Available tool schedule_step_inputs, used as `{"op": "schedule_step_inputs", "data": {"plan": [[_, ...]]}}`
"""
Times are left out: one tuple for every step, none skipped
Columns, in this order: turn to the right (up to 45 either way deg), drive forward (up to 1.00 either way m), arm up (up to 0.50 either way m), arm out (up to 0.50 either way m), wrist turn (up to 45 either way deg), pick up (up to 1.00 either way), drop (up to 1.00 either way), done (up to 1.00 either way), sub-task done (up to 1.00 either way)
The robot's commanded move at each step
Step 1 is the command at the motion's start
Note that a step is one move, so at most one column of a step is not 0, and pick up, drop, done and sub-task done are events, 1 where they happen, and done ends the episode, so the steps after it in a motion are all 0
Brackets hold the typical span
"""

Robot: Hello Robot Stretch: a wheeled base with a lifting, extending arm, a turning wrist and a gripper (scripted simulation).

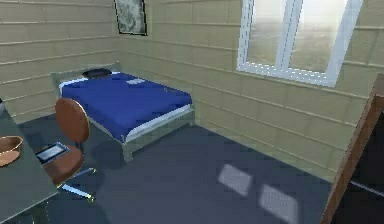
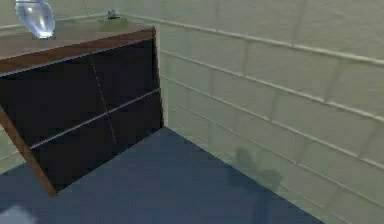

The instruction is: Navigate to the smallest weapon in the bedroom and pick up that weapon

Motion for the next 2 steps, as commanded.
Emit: {"op": "schedule_step_inputs", "data": {"plan": [[0.0,1.0,0.0,0.0,0.0,0.0,0.0,0.0,0.0],[0.0,0.85,0.0,0.0,0.0,0.0,0.0,0.0,0.0]]}}
